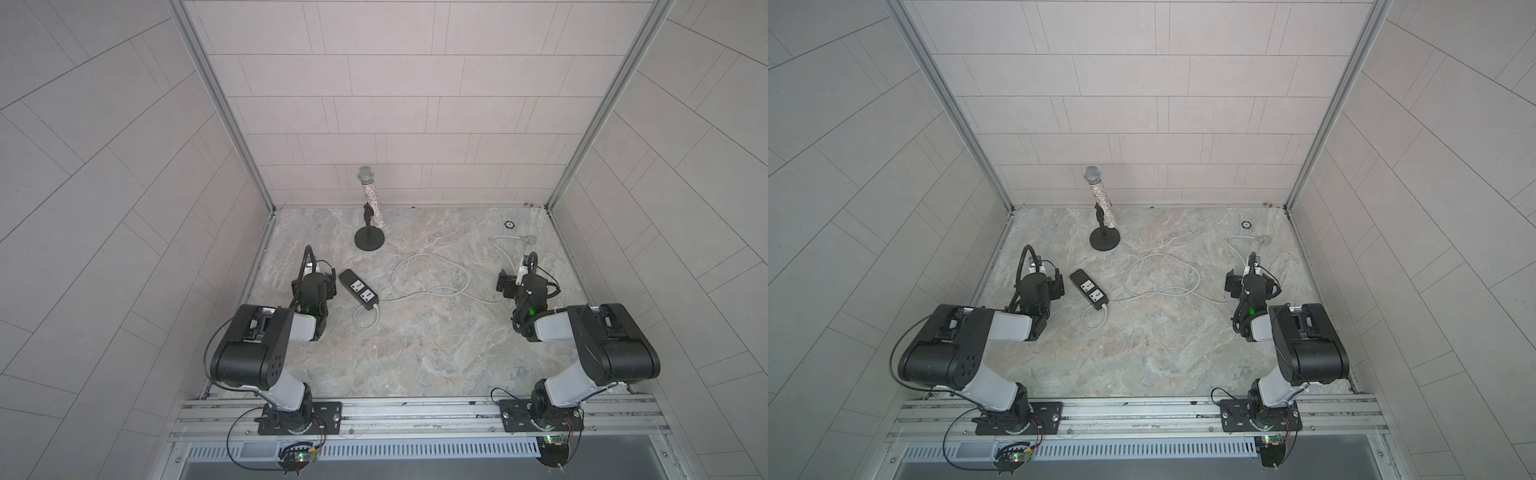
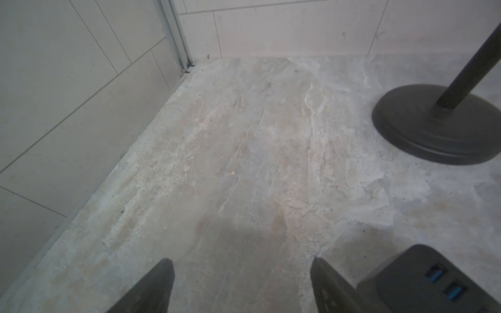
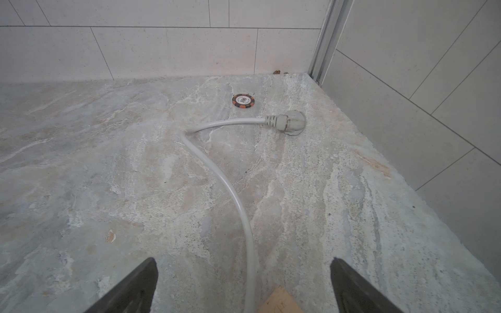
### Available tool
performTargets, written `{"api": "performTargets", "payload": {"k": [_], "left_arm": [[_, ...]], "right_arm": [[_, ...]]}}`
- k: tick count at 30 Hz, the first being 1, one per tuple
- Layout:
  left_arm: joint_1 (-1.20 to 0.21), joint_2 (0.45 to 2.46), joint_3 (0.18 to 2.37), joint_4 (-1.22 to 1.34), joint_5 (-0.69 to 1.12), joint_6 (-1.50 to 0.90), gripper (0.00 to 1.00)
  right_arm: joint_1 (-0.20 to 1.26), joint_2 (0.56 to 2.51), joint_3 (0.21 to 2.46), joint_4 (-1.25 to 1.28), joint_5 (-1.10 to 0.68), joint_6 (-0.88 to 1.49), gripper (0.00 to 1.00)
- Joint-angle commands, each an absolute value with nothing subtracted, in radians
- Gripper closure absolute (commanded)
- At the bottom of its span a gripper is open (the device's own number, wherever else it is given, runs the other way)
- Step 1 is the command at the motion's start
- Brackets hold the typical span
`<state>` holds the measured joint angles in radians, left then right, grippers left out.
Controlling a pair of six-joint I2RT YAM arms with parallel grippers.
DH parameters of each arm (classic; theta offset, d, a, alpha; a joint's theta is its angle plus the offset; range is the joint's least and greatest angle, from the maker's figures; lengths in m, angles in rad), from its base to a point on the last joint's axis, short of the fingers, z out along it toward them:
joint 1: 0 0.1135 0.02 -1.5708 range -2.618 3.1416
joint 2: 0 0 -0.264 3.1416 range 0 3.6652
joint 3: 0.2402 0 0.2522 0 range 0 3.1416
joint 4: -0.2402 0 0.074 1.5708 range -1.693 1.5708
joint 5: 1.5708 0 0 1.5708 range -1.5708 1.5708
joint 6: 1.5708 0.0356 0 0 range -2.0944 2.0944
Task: Unwrap the cord wrapped around the power strip
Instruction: Reset both arms
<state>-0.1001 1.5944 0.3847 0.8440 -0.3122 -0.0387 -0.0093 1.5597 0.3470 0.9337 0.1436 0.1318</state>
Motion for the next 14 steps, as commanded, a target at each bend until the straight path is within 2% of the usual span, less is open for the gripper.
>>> {"api": "performTargets", "payload": {"k": [1,14], "left_arm": [[-0.093,1.588,0.374,0.966,-0.307,0.004,0.16],[-0.060,1.592,0.376,0.963,-0.368,-0.065,0.14]], "right_arm": [[-0.003,1.567,0.344,0.991,0.166,0.111,0.01],[0.000,1.565,0.352,0.969,0.150,0.101,0.01]]}}
